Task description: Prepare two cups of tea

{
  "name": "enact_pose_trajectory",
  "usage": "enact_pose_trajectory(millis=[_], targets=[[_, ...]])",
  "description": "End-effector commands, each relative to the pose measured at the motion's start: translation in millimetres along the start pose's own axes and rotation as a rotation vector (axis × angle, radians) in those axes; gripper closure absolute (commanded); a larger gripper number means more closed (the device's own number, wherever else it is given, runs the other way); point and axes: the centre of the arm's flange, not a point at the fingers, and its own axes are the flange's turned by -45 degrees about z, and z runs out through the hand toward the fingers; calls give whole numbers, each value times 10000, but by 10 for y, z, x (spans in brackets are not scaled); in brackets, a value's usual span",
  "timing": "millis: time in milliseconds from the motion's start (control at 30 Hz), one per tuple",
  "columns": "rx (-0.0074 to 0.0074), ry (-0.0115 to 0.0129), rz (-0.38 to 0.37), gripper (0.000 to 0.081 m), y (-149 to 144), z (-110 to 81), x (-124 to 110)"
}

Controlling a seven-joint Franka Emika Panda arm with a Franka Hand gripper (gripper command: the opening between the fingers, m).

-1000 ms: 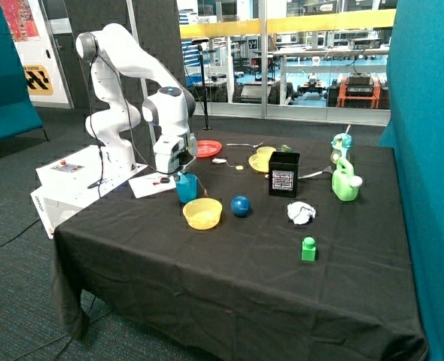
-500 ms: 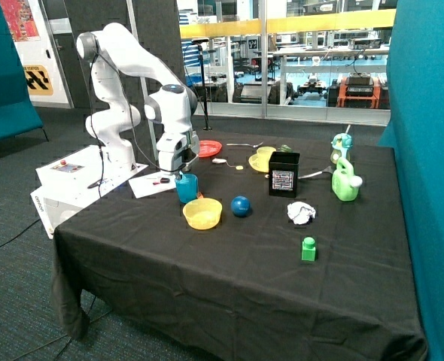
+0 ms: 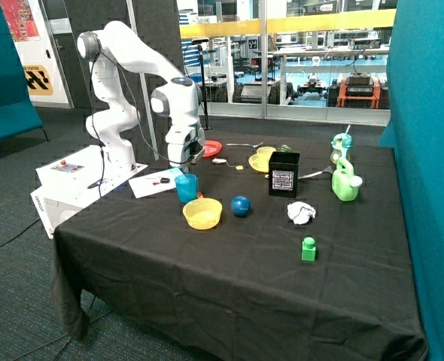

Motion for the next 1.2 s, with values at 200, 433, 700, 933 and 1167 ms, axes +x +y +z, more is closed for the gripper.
enact_pose_trajectory(millis=[200, 433, 700, 933, 1167], targets=[[-25, 17, -872, 390, -747, -125, 127], [-25, 16, -946, 353, -1126, -153, 162], [-25, 16, -1070, 317, -1564, -167, 152], [-25, 16, -937, 293, -1913, -131, 120], [-25, 17, -742, 279, -2175, -85, 101]])
